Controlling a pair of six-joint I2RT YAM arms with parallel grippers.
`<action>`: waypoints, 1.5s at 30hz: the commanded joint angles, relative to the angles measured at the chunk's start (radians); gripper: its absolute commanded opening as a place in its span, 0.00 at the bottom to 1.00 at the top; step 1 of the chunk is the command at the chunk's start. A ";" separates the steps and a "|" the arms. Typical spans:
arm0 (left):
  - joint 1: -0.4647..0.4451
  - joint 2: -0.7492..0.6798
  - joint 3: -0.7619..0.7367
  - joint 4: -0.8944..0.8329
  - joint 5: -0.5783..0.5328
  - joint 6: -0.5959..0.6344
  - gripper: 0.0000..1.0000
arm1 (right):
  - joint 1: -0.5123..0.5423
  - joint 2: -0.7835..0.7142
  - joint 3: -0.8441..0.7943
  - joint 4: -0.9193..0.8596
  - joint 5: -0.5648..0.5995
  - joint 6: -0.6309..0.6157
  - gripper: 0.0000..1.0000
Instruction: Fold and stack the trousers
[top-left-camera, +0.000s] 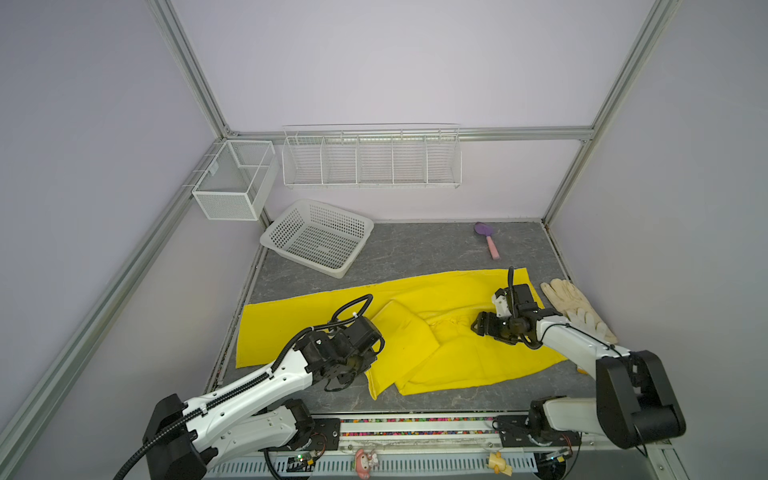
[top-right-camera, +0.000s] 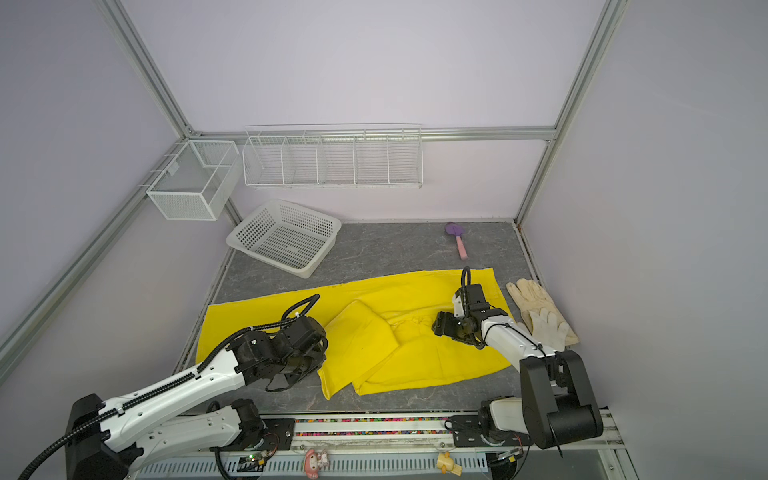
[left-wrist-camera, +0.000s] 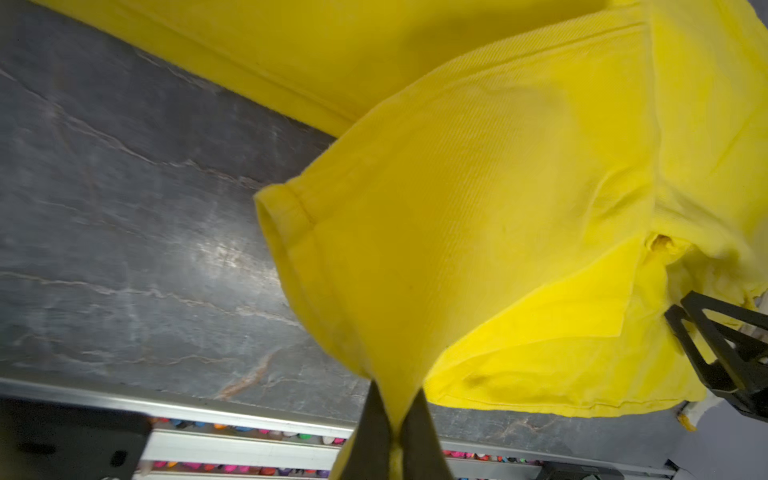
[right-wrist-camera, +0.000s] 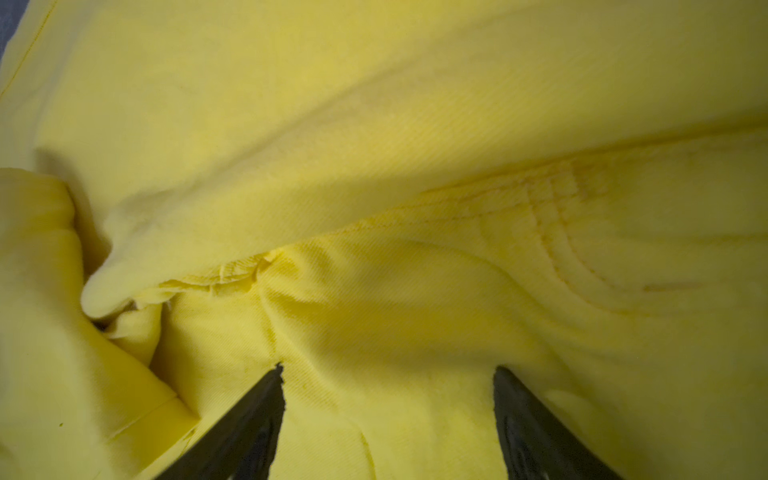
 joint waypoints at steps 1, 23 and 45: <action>0.019 0.032 0.071 -0.249 -0.143 0.075 0.01 | -0.006 0.043 -0.028 0.019 0.027 0.002 0.81; 0.780 -0.011 0.149 -0.432 -0.476 0.298 0.05 | -0.028 0.033 -0.018 -0.021 0.095 0.003 0.82; 1.225 0.178 0.118 -0.333 -0.554 0.473 0.07 | -0.050 -0.002 0.036 -0.069 0.094 -0.024 0.84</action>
